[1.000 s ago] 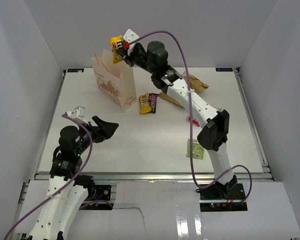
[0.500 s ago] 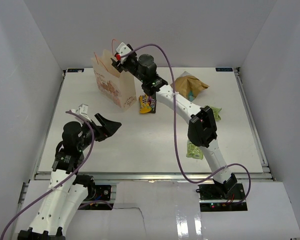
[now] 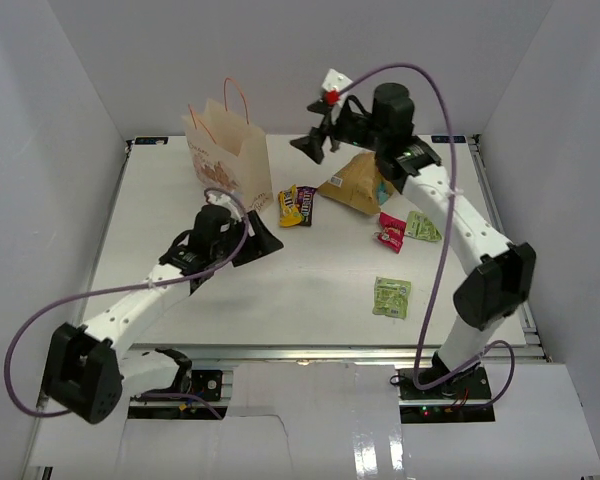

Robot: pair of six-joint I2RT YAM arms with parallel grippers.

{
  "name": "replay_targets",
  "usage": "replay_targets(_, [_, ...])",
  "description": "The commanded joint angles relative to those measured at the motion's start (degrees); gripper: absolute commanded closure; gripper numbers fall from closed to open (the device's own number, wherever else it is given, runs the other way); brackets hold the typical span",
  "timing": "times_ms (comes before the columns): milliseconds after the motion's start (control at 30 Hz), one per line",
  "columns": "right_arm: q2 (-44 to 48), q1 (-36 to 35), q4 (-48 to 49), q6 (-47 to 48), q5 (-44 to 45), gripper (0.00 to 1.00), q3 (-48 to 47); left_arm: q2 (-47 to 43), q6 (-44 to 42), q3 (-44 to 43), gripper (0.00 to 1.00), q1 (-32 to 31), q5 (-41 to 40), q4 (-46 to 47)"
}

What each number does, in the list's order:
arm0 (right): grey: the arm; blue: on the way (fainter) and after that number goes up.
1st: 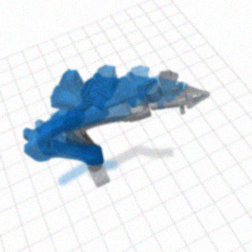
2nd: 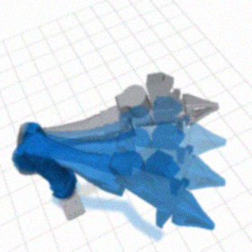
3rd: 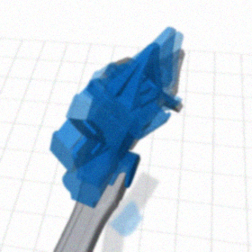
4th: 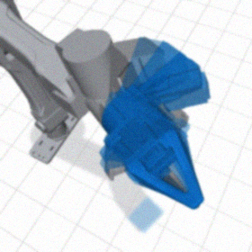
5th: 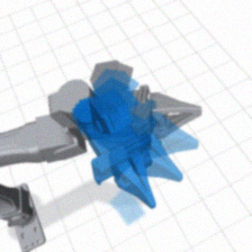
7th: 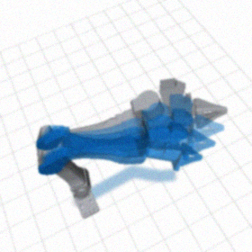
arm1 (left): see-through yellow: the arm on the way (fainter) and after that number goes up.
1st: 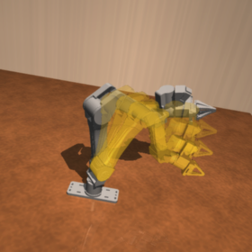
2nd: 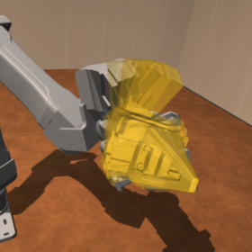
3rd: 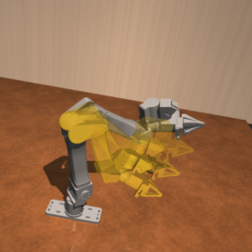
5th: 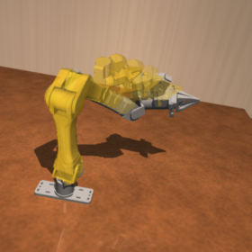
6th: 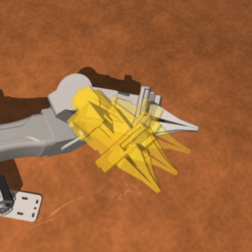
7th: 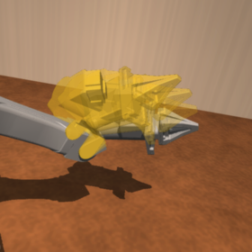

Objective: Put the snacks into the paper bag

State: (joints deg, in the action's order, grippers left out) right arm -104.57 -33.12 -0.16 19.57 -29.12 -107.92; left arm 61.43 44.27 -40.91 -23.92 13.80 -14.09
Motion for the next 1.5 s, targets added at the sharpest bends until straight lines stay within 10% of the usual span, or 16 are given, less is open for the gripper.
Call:
replay_targets(0, [9.0,7.3,-9.8,-1.2,-13.0,0.10,14.1,10.1,-3.4,-6.8,0.21,-6.5,-10.8,1.9])
replay_targets(300, [24.5,23.1,-20.0,4.8,-17.1,0.02,42.4,38.8,-18.7,-29.2,0.21,-9.6,-29.1,4.4])
replay_targets(767, [31.5,28.5,-19.6,4.1,-18.9,0.01,52.4,64.7,-25.6,-58.7,0.23,-7.3,-33.9,-7.2])
replay_targets(1200, [29.9,28.7,-19.5,2.8,-20.1,0.00,51.2,61.1,-23.3,-53.9,0.68,-7.2,-28.4,-6.7])
replay_targets(1467, [29.8,29.0,-19.6,2.8,-20.6,0.00,51.1,40.6,-24.0,-39.4,0.77,-7.8,-19.2,3.3])
